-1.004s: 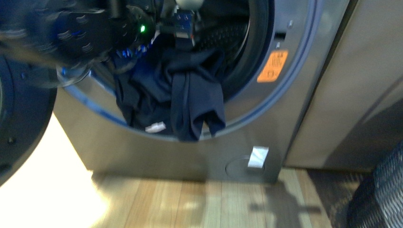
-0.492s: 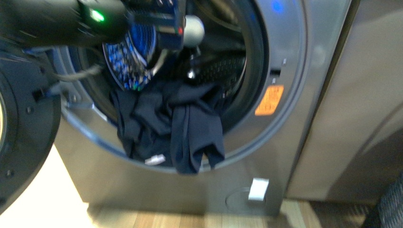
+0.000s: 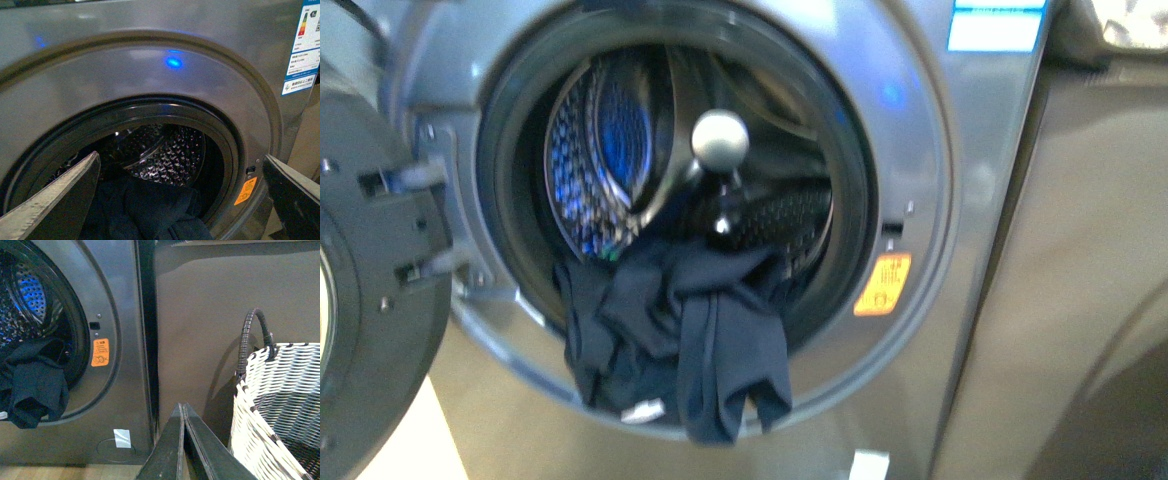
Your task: Put clothes into washing machine
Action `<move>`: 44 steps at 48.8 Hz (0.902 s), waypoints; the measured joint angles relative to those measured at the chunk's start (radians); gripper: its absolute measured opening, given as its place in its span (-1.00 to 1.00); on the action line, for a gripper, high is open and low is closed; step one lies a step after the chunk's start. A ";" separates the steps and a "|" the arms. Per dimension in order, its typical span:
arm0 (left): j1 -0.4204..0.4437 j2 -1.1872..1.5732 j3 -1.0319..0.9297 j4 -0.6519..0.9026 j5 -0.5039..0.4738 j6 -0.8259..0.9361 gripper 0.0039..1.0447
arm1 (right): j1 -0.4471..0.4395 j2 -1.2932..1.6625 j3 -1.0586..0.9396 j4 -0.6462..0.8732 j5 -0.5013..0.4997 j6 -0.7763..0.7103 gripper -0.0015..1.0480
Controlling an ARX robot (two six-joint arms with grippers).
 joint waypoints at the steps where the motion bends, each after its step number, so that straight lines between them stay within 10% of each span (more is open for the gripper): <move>1: 0.000 -0.010 0.000 -0.007 0.000 0.003 0.88 | 0.000 0.000 0.000 0.000 0.000 0.000 -0.95; 37: 0.004 -0.472 0.042 -0.435 0.060 -0.108 0.88 | 0.000 0.000 0.000 0.000 0.000 0.000 -0.95; 44: -0.092 -0.647 -0.098 -0.657 -0.411 -0.133 0.36 | 0.000 0.000 0.000 0.000 0.000 0.000 -0.95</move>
